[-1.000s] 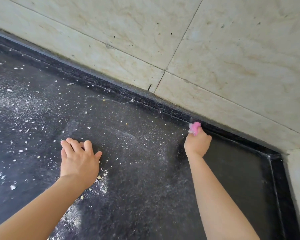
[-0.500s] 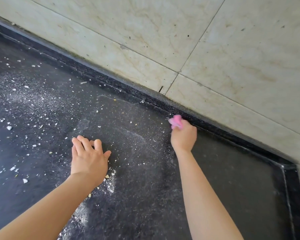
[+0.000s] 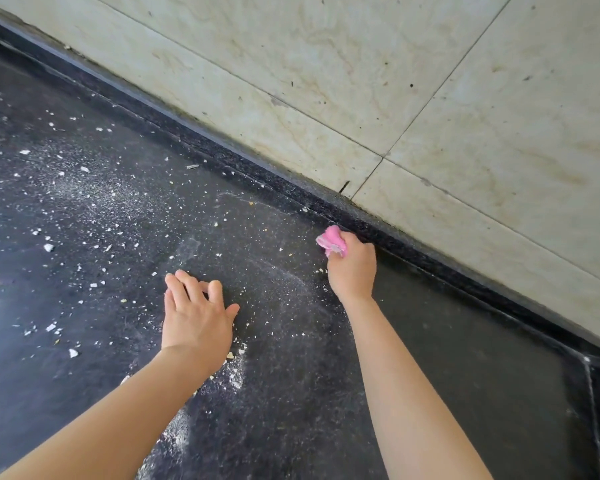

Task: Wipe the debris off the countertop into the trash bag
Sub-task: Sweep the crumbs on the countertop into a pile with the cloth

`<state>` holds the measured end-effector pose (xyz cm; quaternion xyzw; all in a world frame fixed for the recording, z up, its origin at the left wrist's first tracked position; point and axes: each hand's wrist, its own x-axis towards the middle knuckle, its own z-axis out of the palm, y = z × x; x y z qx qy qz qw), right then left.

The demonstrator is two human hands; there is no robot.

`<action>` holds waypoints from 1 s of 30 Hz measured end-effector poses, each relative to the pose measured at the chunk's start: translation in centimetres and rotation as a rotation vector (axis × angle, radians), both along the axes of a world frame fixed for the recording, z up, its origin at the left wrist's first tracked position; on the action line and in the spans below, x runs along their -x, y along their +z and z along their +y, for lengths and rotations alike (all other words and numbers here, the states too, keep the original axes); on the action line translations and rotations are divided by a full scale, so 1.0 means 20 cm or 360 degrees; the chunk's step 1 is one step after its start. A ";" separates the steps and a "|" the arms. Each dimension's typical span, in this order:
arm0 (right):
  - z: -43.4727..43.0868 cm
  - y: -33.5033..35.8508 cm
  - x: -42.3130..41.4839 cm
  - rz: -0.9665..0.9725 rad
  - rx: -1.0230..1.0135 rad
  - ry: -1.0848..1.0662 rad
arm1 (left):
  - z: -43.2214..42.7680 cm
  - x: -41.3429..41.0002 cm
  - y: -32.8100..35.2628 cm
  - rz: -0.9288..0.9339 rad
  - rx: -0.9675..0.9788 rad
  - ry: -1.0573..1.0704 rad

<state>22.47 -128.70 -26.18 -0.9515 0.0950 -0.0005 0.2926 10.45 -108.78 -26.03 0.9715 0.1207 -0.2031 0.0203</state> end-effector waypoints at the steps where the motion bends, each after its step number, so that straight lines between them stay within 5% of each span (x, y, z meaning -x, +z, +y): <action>1: 0.01 0.03 -0.02 0.0071 -0.0086 0.0115 | 0.00 0.00 0.01 0.0018 -0.0007 -0.0004; 3: -0.02 0.10 -0.07 0.0222 -0.0164 0.0165 | 0.00 0.00 0.01 0.0043 -0.0021 -0.0017; 8: -0.09 0.04 -0.08 0.0051 0.0209 -0.0024 | 0.00 0.00 0.02 0.0057 -0.0055 -0.0038; 14: 0.12 0.15 0.08 0.0352 -0.0230 0.0431 | 0.00 0.00 0.02 0.0053 -0.0018 -0.0038; 17: -0.01 0.23 0.09 0.0303 -0.0316 0.0177 | 0.01 0.01 0.02 0.0051 -0.0029 -0.0047; 24: -0.63 0.20 0.14 0.0321 0.0203 -0.0761 | 0.01 0.01 0.00 0.0016 -0.0008 -0.0051; 30: -0.18 0.06 0.34 0.0049 0.0146 -0.0586 | 0.01 0.01 -0.01 0.0019 0.0000 -0.0034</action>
